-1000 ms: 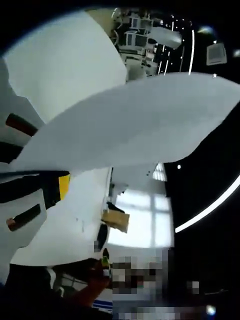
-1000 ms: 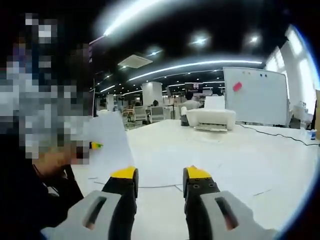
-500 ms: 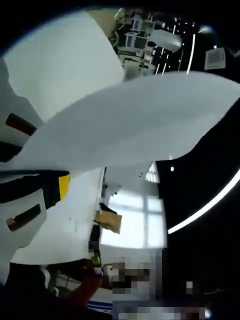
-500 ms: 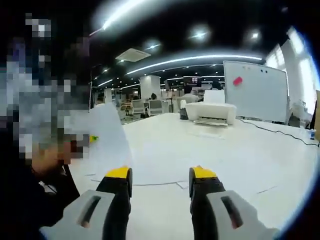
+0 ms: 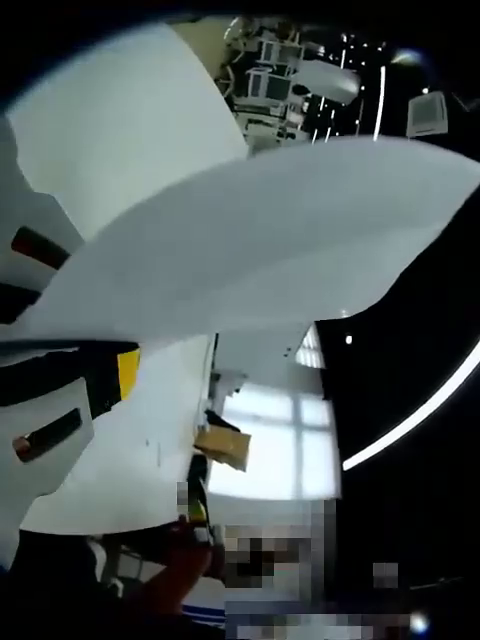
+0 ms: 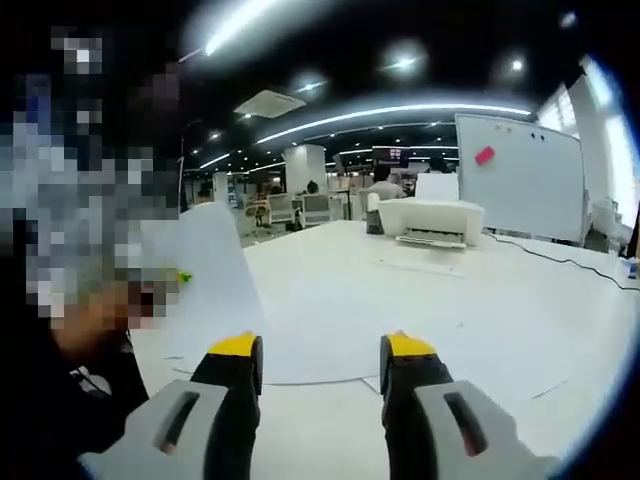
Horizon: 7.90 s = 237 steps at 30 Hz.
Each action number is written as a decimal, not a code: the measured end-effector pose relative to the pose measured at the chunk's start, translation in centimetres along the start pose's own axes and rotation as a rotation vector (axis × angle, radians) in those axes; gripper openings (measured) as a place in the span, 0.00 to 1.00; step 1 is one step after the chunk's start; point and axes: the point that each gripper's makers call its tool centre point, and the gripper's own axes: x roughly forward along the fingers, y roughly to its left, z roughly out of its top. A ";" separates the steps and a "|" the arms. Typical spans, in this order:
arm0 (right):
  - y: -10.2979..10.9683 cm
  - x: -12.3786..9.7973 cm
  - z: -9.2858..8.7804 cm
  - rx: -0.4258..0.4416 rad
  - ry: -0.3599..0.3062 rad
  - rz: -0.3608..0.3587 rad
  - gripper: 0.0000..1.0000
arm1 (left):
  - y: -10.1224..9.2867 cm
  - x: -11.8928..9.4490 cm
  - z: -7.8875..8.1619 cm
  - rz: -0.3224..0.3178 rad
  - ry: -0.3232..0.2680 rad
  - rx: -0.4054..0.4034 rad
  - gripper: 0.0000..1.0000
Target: Organize the stack of printing papers by aligning and flattening the scattered papers on the table
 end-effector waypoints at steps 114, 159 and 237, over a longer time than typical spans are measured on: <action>-5.5 12.3 -7.4 0.066 0.168 -0.159 0.56 | 0.3 0.2 -0.5 0.011 0.035 0.013 0.06; -1.7 11.3 -8.1 -0.032 0.158 -0.095 0.21 | 0.2 0.3 -0.9 0.013 0.057 0.039 0.06; -2.0 -2.4 12.2 0.115 -0.615 0.165 0.00 | -0.1 0.2 -0.6 -0.007 0.037 0.040 0.06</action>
